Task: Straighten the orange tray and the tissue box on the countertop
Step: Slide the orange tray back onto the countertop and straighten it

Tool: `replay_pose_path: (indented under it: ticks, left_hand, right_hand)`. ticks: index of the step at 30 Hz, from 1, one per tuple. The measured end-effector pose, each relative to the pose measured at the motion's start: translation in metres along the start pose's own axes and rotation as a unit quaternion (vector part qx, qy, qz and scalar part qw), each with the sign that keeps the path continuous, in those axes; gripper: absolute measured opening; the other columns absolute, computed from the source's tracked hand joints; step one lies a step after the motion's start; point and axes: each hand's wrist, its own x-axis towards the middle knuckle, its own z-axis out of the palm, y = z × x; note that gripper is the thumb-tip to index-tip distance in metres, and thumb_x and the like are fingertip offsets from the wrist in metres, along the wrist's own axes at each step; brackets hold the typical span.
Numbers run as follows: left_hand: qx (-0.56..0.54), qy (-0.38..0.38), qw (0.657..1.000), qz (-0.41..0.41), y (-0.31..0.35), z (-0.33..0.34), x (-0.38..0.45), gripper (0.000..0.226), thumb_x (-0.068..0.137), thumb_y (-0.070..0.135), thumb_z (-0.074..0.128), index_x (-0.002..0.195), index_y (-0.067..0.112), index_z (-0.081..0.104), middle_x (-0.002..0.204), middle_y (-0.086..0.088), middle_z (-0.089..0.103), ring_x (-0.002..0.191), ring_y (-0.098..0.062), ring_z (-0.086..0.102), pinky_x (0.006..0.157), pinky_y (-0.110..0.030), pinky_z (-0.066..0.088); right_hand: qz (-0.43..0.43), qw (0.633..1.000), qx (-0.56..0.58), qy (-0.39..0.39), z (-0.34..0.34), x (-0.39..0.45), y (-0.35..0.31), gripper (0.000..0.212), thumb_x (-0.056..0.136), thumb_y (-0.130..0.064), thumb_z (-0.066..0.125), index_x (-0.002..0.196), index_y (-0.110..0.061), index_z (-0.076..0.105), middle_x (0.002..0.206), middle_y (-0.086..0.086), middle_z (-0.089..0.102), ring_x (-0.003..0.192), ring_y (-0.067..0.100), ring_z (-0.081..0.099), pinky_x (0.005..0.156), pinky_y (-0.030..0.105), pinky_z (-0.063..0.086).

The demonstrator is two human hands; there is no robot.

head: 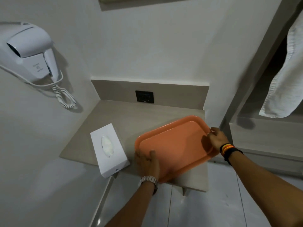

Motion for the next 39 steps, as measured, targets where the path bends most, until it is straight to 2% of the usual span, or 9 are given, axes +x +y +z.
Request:
replay_pose_path:
  ticks: [3,7,12,21,23,26,31,35,39]
  left_hand:
    - [0.028,0.003,0.999,0.017,0.028,-0.015,0.053,0.078,0.099,0.053,0.043,0.16,0.015,0.014,0.161,-0.017,0.031,0.14,-0.042,0.042,0.112,-0.058,0.039]
    - [0.034,-0.048,0.998,-0.026,0.059,-0.029,0.125,0.089,0.096,0.062,0.038,0.161,0.01,0.006,0.166,-0.017,0.023,0.148,-0.041,0.032,0.12,-0.058,0.028]
    - [0.039,-0.084,0.996,-0.013,0.084,-0.052,0.202,0.091,0.093,0.071,0.033,0.161,0.015,0.01,0.166,-0.014,0.024,0.148,-0.04,0.032,0.118,-0.063,0.028]
    - [0.071,-0.117,0.99,0.034,0.112,-0.069,0.318,0.081,0.098,0.06,0.039,0.158,0.008,0.022,0.163,-0.018,0.03,0.143,-0.04,0.039,0.113,-0.055,0.037]
    - [0.078,-0.124,0.988,0.039,0.111,-0.067,0.335,0.08,0.098,0.061,0.039,0.157,0.009,0.022,0.164,-0.017,0.026,0.145,-0.039,0.036,0.115,-0.055,0.035]
    - [0.078,-0.141,0.986,0.032,0.104,-0.061,0.351,0.084,0.099,0.061,0.037,0.161,0.009,0.012,0.169,-0.013,0.016,0.151,-0.035,0.025,0.119,-0.053,0.027]
    - [0.067,-0.145,0.987,0.001,0.088,-0.053,0.364,0.085,0.098,0.062,0.037,0.161,0.012,0.01,0.167,-0.014,0.021,0.15,-0.036,0.029,0.119,-0.056,0.028]
    - [0.091,-0.147,0.985,-0.002,0.078,-0.052,0.366,0.087,0.097,0.063,0.036,0.162,0.015,0.003,0.17,-0.011,0.012,0.154,-0.034,0.019,0.121,-0.055,0.021]
    - [0.092,-0.156,0.983,0.009,0.074,-0.053,0.361,0.089,0.096,0.064,0.039,0.162,0.019,0.0,0.171,-0.009,0.01,0.154,-0.034,0.019,0.121,-0.054,0.021]
  right_hand:
    - [0.003,0.999,0.036,0.012,0.008,-0.001,-0.018,0.047,0.095,-0.02,0.05,0.141,-0.017,0.048,0.143,0.016,0.053,0.126,0.038,0.052,0.108,0.053,0.042]
    - [0.028,0.996,0.076,0.028,0.027,0.001,-0.044,0.043,0.094,-0.019,0.049,0.137,-0.019,0.05,0.14,0.016,0.053,0.123,0.038,0.051,0.104,0.052,0.043]
    - [0.063,0.99,0.106,0.067,0.068,0.006,-0.077,0.041,0.093,-0.017,0.051,0.135,-0.015,0.054,0.139,0.018,0.054,0.124,0.038,0.051,0.106,0.048,0.043]
    - [0.117,0.977,0.149,0.1,0.143,0.04,-0.126,0.043,0.094,-0.019,0.053,0.137,-0.013,0.052,0.141,0.02,0.052,0.127,0.041,0.05,0.11,0.054,0.039]
    - [0.127,0.974,0.153,0.109,0.154,0.047,-0.131,0.042,0.095,-0.018,0.053,0.136,-0.011,0.052,0.14,0.021,0.052,0.126,0.041,0.05,0.11,0.054,0.039]
    - [0.137,0.971,0.154,0.118,0.165,0.053,-0.134,0.041,0.095,-0.014,0.053,0.135,-0.009,0.052,0.139,0.023,0.053,0.125,0.042,0.05,0.11,0.053,0.04]
    - [0.143,0.971,0.139,0.134,0.178,0.059,-0.133,0.043,0.094,-0.014,0.052,0.136,-0.007,0.052,0.136,0.024,0.055,0.123,0.042,0.052,0.104,0.048,0.042]
    - [0.138,0.971,0.13,0.145,0.182,0.062,-0.134,0.043,0.094,-0.014,0.053,0.137,-0.007,0.053,0.136,0.024,0.056,0.122,0.042,0.053,0.102,0.046,0.042]
    - [0.136,0.971,0.116,0.159,0.188,0.06,-0.131,0.043,0.094,-0.018,0.055,0.135,-0.006,0.054,0.134,0.024,0.058,0.12,0.043,0.054,0.102,0.046,0.043]
